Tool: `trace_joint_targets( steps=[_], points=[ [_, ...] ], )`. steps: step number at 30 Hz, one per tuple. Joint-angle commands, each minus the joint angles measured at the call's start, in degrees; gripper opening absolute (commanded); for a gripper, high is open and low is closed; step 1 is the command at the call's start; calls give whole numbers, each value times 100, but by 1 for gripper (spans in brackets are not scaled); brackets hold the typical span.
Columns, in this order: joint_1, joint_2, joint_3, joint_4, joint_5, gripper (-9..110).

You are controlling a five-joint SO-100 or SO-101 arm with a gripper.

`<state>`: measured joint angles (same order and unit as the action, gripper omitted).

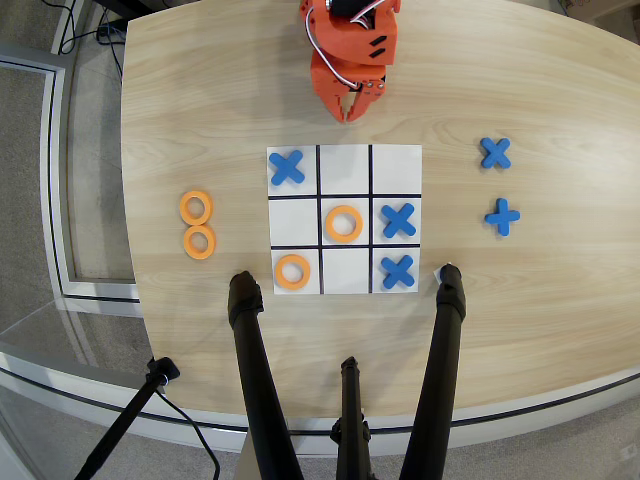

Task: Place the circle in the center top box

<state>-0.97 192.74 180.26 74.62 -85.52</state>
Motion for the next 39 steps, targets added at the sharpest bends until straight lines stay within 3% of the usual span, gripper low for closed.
trace_joint_targets(
  steps=[1,20,26,39],
  points=[
    [-79,-44,316,0,62,0],
    [70,-738,-510,-149,97,3],
    [650,-2021,-1898,-466,123,13],
    [2259,-6425,-5757,-1266,88,13]
  ],
)
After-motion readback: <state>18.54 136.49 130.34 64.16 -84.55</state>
